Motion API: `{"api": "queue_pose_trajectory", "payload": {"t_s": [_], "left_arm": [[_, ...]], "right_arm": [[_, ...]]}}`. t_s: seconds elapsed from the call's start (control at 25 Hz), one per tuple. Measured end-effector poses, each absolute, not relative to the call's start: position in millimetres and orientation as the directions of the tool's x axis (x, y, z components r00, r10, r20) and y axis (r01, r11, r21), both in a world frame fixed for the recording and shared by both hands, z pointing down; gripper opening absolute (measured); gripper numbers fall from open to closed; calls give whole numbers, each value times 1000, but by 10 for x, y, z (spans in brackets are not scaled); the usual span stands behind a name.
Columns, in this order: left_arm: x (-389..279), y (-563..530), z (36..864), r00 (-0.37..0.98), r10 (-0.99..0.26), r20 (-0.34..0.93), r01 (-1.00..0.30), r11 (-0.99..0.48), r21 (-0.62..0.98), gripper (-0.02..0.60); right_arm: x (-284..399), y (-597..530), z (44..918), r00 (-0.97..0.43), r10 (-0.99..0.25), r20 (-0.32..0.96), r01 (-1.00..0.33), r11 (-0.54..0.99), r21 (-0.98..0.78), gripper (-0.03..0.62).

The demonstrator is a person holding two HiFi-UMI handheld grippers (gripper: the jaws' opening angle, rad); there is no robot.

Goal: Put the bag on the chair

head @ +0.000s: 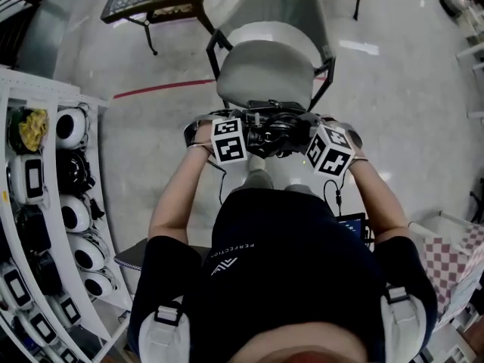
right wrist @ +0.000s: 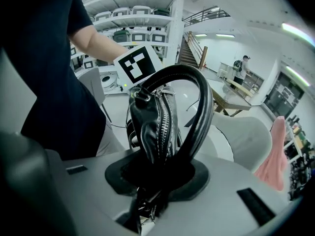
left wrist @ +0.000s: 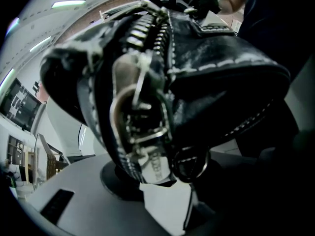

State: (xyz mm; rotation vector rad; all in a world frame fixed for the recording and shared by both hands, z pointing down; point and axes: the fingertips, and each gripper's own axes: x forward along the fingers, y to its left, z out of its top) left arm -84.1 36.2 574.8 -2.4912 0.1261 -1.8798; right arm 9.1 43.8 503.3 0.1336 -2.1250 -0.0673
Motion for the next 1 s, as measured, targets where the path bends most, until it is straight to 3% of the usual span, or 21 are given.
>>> {"api": "queue_pose_trajectory", "payload": {"t_s": [0.48, 1.0], "left_arm": [[-1147, -135, 5789, 289, -76, 954, -55, -997, -62, 219], [-1173, -702, 5925, 256, -58, 965, -131, -991, -25, 218]], "right_arm": [[-221, -62, 5058, -502, -122, 856, -71, 992, 100, 112], [-229, -732, 5208, -510, -42, 859, 27, 998, 65, 112]]}}
